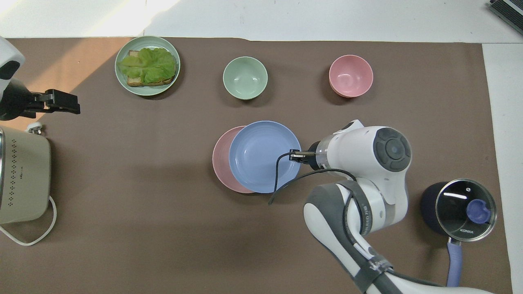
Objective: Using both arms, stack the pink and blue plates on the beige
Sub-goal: 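Carry the blue plate with the right gripper onto the pink plate, then open the right gripper and withdraw it from the blue plate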
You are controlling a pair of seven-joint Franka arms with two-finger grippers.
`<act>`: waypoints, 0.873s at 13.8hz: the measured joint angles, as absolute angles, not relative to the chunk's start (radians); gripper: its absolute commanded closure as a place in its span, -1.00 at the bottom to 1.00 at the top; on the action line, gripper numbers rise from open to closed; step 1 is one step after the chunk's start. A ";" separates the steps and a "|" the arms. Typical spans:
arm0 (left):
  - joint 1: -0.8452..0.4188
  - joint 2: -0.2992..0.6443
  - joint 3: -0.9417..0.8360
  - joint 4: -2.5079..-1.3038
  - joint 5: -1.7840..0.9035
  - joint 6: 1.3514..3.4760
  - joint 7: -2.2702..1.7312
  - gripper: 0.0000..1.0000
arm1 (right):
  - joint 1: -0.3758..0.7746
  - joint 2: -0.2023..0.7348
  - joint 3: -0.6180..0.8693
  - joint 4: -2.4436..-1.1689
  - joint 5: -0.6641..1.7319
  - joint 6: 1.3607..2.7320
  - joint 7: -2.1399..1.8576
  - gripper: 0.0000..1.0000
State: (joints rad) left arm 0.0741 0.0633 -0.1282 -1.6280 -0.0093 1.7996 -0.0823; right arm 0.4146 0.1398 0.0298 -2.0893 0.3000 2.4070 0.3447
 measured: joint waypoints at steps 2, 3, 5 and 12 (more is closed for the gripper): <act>0.074 0.063 -0.128 -1.628 -0.009 1.800 -0.082 -1.00 | 0.445 0.168 0.030 -2.090 0.300 2.454 0.369 1.00; 0.074 0.063 -0.128 -1.628 -0.009 1.800 -0.082 -1.00 | 0.458 0.182 0.030 -2.090 0.300 2.472 0.375 1.00; 0.074 0.063 -0.128 -1.628 -0.009 1.800 -0.082 -1.00 | 0.483 0.212 0.030 -2.091 0.300 2.521 0.389 1.00; 0.074 0.063 -0.128 -1.628 -0.009 1.799 -0.082 -1.00 | 0.490 0.236 0.029 -2.089 0.300 2.557 0.391 -0.81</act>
